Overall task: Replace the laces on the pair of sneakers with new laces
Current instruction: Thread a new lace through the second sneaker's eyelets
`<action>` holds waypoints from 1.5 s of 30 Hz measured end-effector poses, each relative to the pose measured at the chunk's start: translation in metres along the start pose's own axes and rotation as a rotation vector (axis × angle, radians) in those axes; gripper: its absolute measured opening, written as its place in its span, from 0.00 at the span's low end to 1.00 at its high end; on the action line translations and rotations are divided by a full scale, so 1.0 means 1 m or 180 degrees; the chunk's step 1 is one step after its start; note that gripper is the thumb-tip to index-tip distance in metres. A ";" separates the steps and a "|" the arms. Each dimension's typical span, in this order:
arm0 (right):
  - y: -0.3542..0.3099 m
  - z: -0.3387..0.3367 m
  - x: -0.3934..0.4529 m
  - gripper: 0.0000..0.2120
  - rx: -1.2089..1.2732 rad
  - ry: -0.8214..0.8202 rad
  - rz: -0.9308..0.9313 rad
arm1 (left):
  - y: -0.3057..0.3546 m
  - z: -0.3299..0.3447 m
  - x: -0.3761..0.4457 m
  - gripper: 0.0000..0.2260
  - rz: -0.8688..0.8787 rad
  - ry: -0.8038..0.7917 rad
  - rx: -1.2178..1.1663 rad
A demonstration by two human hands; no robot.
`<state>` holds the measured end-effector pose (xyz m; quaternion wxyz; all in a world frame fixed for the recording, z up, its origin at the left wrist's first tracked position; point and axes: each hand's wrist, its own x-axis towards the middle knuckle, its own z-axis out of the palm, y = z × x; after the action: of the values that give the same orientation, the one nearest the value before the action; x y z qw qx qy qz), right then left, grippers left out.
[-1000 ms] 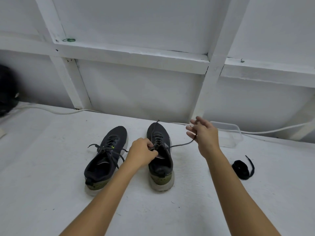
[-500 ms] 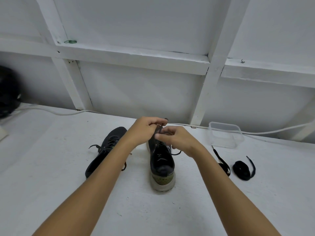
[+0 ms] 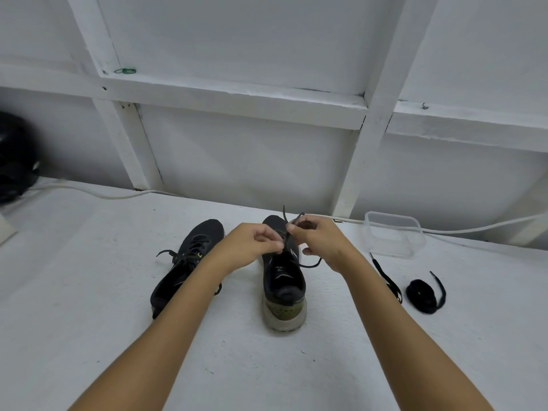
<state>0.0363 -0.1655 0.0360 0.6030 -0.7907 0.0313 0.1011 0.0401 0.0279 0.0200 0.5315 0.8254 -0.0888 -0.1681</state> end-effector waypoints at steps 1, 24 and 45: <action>-0.001 0.000 0.000 0.06 0.0020 0.0005 0.0021 | 0.002 0.004 0.000 0.06 -0.0046 -0.0016 -0.0032; 0.021 -0.013 0.006 0.05 0.0491 0.0411 0.0345 | -0.001 -0.036 0.007 0.03 0.0171 0.1801 0.0903; 0.044 -0.005 0.010 0.07 -0.1540 -0.0265 -0.0206 | -0.020 0.013 0.002 0.11 0.0417 0.0281 0.1505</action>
<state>0.0393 -0.1811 -0.0063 0.3999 -0.9078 -0.0440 0.1188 0.0369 0.0247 -0.0038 0.3368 0.9259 -0.1556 -0.0716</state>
